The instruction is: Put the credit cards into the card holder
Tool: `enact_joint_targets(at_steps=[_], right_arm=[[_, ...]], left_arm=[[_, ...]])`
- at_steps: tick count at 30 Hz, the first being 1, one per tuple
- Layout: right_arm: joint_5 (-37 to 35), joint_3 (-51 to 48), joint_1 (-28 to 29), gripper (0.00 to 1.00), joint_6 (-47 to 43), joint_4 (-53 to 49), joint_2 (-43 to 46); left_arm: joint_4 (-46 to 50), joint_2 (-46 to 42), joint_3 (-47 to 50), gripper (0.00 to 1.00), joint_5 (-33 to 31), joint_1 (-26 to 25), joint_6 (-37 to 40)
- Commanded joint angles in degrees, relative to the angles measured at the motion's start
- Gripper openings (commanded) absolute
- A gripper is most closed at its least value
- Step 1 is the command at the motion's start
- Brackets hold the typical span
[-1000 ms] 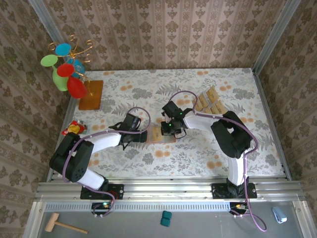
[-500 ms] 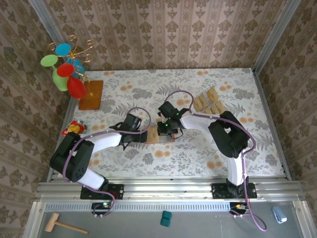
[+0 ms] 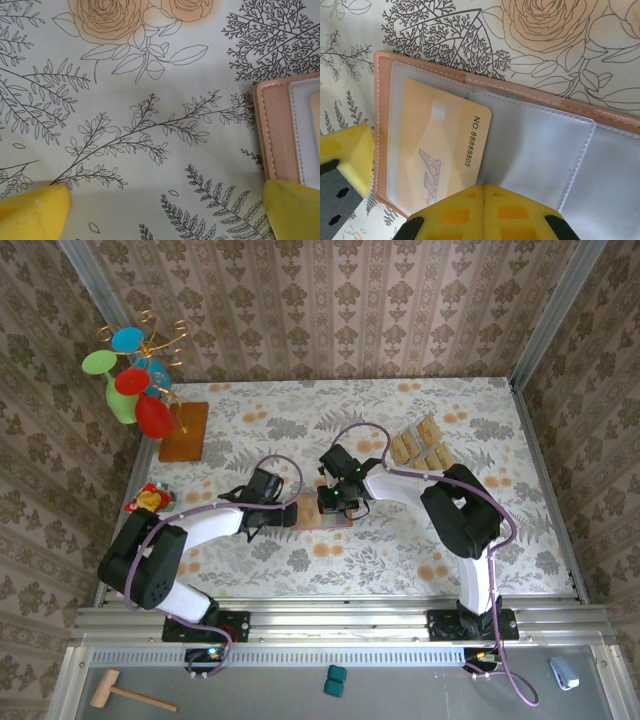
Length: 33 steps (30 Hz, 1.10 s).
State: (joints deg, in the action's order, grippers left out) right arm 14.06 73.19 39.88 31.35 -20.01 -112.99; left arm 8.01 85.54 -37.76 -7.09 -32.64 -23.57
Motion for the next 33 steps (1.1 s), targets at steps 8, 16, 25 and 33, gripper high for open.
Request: enact_joint_targets(at_steps=[8,16,25,33], right_arm=[[0.09,0.88,0.38,0.00,-0.55,-2.38,0.13],[-0.14,0.42,0.38,0.00,-0.66,-2.43,0.26],[0.35,0.88,0.53,0.00,-0.67,-2.34,-0.31],[0.63,2.78,1.65,0.00,-0.63,-2.92,-1.70]], left_arm=[[2.71,0.10,0.71,1.00,-1.81,1.20,-0.42],[4.47,-0.37,0.63,1.00,-5.29,1.35,-1.35],[2.57,2.58,-0.63,1.00,-1.58,1.05,-0.42],[1.14,5.12,-1.45,1.00,-0.14,-0.66,-0.57]])
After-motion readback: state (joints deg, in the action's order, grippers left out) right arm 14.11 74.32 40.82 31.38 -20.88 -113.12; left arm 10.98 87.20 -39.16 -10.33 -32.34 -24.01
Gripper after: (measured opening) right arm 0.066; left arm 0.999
